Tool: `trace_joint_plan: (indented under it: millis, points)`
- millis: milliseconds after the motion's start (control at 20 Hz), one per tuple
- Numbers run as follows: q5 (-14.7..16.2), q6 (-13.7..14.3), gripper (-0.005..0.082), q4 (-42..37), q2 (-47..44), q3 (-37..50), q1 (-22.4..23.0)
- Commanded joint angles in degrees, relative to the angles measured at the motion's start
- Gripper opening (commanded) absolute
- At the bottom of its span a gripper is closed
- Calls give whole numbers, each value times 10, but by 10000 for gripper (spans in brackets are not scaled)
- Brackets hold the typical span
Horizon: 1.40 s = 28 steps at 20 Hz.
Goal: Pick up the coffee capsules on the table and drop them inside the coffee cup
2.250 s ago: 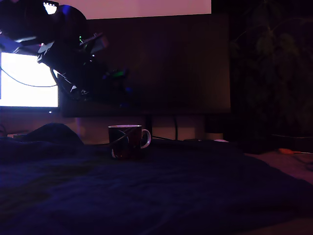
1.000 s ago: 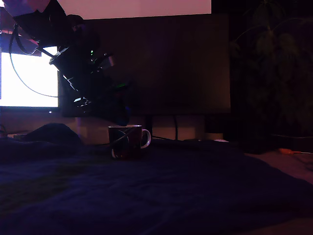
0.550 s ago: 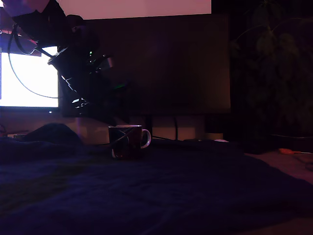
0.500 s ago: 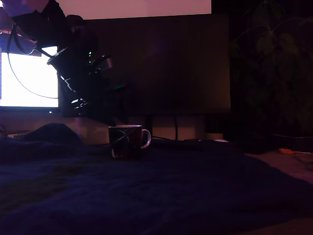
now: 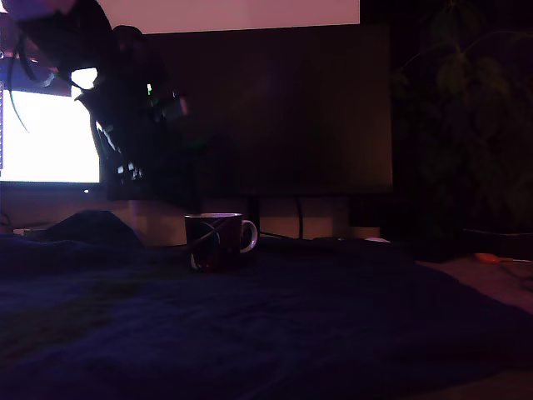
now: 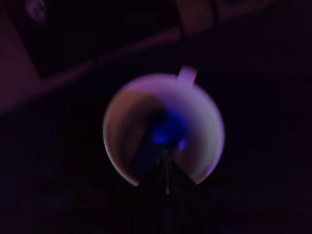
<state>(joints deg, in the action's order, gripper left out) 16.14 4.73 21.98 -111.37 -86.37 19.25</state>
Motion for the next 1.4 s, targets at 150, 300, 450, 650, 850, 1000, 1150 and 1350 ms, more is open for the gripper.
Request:
trace_joint_plan:
  millis: [150, 300, 450, 650, 850, 1000, 1150, 1350]
  points:
    - [5, 7, -24, -19, 97, 24, -4]
    - [5, 7, -24, -64, 163, 101, -10]
    - [5, 7, -24, -102, 223, 188, -26]
    - [5, -18, -24, -142, 282, 288, -50]
    - [5, -32, -24, -143, 301, 328, -58]
    - [5, -32, -24, -143, 301, 336, -58]
    - [15, -32, -24, -134, 301, 346, -58]
    - [34, -34, -24, -144, 301, 356, -57]
